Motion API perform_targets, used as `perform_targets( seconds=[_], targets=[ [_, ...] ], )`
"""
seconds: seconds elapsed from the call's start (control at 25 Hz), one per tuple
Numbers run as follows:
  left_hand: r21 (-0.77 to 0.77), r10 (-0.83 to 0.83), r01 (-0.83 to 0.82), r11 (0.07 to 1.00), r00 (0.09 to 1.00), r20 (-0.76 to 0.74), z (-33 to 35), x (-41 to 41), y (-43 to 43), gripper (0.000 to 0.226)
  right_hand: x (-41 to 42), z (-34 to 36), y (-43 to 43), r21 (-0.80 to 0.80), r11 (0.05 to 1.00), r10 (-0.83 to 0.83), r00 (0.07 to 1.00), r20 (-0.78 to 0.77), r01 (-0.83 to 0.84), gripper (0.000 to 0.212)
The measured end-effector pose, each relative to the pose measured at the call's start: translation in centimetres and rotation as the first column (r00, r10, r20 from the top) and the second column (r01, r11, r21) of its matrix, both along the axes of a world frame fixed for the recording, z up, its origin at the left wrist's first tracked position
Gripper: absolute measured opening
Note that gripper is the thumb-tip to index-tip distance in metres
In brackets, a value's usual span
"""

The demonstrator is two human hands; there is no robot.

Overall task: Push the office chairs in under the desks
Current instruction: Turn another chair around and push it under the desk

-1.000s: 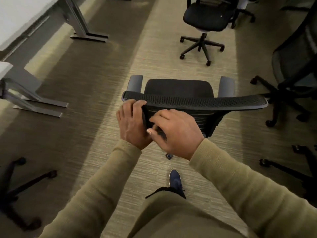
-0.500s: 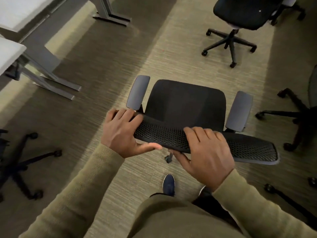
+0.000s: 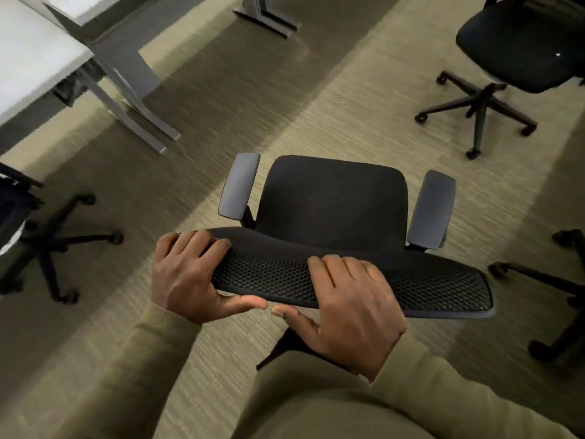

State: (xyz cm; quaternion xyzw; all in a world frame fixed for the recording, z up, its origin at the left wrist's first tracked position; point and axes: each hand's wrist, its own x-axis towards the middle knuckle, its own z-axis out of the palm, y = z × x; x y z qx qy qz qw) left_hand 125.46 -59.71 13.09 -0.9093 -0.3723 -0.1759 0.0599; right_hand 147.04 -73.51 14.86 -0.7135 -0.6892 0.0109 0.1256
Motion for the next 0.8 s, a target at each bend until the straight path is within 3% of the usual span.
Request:
perform_targets(
  seconds=[0.32, 0.8],
  targets=[
    [0.015, 0.153, -0.153, 0.988, 0.988, 0.033, -0.4, 5.5, 3.2, 0.104, 7.0, -0.2, 6.1, 0.026, 0.991, 0.131, 0.991, 0.004, -0.131, 0.080],
    [-0.027, 0.292, -0.291, 0.956, 0.954, 0.072, -0.8, 16.0, 19.0, 0.104, 18.9, -0.6, 25.5, 0.076, 0.964, 0.252, 0.967, 0.021, -0.253, 0.073]
  ],
)
